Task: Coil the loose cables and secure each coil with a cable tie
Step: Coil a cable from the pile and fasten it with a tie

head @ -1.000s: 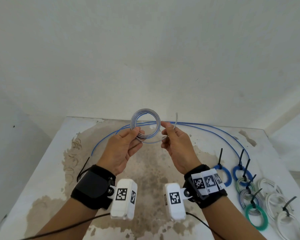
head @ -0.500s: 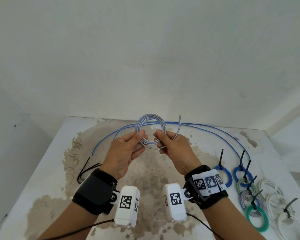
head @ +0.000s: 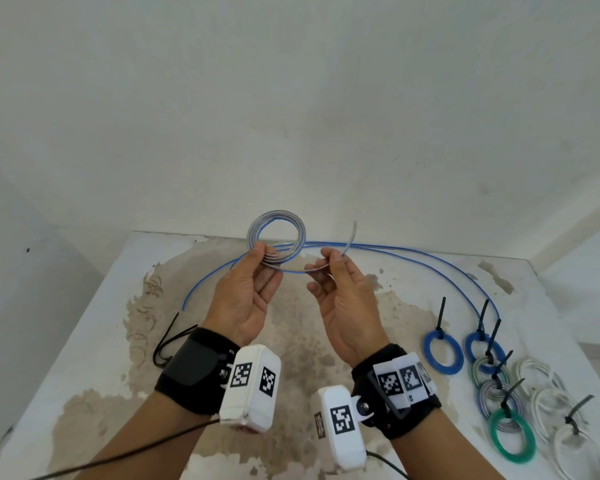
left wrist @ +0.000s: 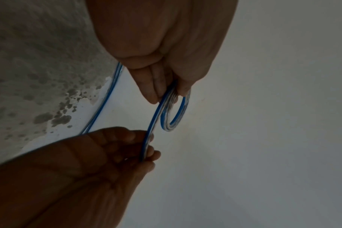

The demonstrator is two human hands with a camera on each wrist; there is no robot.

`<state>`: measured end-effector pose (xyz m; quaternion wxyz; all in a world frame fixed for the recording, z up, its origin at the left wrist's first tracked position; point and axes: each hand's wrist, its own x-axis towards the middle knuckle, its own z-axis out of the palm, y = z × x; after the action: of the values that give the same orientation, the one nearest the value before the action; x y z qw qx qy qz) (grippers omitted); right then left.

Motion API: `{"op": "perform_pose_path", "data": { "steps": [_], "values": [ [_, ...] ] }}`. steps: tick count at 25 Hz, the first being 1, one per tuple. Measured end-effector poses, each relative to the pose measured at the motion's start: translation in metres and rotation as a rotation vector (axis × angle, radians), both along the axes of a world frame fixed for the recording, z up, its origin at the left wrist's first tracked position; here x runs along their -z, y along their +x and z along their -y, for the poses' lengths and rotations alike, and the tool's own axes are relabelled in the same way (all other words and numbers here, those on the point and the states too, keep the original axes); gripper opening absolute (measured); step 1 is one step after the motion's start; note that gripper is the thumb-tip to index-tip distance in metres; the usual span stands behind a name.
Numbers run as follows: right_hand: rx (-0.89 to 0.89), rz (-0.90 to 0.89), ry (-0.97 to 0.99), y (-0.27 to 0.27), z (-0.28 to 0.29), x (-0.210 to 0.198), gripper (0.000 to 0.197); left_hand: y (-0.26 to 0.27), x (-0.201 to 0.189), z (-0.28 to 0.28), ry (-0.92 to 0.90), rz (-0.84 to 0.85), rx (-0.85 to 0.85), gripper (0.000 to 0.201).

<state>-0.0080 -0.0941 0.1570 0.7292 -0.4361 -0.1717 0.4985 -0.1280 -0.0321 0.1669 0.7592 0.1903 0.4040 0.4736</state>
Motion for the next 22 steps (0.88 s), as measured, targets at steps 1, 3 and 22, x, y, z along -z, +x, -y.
{"op": "perform_pose_path", "data": {
  "steps": [1, 3, 22],
  "values": [
    [-0.038, 0.017, -0.004, -0.002, 0.002, 0.001, 0.020, -0.001, -0.003, -0.004, 0.000, 0.002, -0.020, 0.013],
    [-0.091, 0.050, -0.009, -0.007, 0.007, 0.003, 0.021, -0.004, -0.007, -0.013, -0.001, -0.003, -0.050, 0.014],
    [0.001, 0.024, 0.110, -0.002, 0.019, 0.002, 0.034, -0.003, -0.010, -0.026, -0.032, -0.019, -0.006, 0.012]
  ]
}}
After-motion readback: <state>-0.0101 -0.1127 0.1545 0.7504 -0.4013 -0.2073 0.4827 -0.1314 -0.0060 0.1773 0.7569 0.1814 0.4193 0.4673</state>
